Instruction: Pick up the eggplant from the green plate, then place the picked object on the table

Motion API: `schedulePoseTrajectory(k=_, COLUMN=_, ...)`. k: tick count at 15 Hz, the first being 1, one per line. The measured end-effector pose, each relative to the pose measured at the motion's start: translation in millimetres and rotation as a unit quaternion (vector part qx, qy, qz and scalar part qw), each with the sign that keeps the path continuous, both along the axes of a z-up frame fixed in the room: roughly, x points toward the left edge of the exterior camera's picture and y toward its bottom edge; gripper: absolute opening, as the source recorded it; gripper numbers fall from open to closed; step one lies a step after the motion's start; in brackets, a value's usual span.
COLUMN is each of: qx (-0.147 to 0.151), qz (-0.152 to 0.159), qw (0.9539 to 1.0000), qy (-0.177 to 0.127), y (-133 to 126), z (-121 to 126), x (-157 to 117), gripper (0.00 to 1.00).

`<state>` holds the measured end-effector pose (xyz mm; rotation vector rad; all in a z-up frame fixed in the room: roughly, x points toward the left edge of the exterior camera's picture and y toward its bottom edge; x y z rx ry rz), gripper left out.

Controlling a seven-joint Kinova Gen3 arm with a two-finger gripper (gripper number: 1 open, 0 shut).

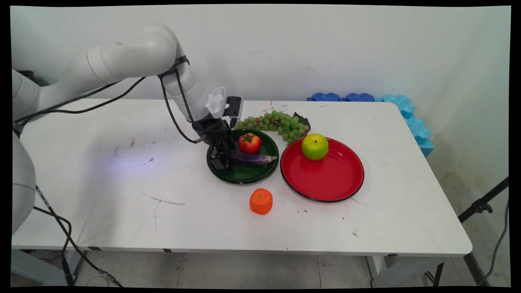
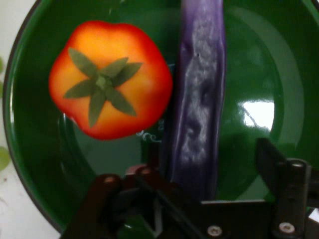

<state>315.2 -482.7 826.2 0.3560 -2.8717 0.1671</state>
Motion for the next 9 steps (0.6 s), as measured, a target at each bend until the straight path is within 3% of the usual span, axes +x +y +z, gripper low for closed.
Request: schedulePoseTrajectory(k=9, qx=0.009, qz=-0.018, qw=0.9998, qy=0.009, y=4.9, z=-2.6, x=-8.3, gripper=0.0)
